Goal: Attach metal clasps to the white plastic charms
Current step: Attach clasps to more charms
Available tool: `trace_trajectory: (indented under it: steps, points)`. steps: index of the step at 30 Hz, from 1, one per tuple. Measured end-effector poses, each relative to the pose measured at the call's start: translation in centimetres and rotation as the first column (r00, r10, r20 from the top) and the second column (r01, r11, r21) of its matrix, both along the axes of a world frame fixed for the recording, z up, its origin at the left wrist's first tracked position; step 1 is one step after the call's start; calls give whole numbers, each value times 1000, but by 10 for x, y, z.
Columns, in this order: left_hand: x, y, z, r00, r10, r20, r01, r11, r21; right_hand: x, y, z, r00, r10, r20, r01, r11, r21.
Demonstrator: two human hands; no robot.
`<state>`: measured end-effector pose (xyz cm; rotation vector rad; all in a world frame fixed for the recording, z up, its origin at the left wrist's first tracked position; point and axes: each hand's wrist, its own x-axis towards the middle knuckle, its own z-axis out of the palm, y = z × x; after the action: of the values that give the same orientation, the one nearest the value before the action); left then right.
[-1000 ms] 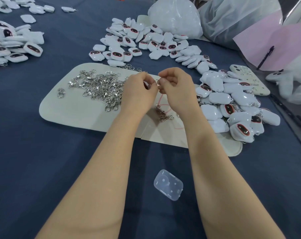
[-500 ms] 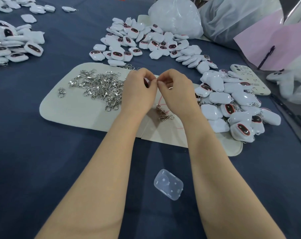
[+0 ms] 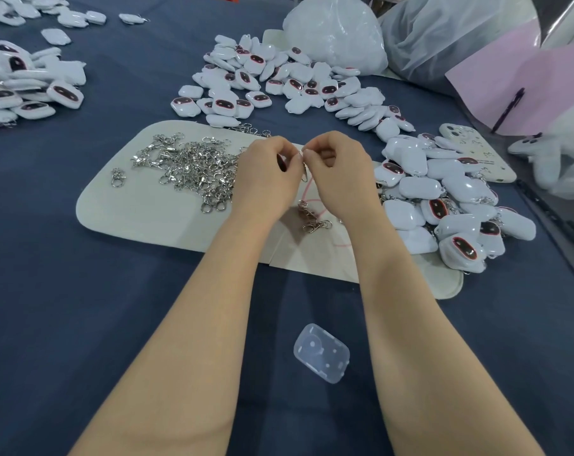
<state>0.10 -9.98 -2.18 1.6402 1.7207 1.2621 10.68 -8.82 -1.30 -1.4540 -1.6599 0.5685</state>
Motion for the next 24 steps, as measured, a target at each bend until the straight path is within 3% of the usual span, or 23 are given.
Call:
trace_trajectory:
  steps: [5, 24]
  points:
    - [0, 1, 0, 999, 39, 12, -39, 999, 9, -7, -2, -1, 996, -36, -78, 39, 999, 36]
    - [-2, 3, -4, 997, 68, -41, -67, 997, 35, -9, -3, -3, 999, -40, -28, 42, 998, 50]
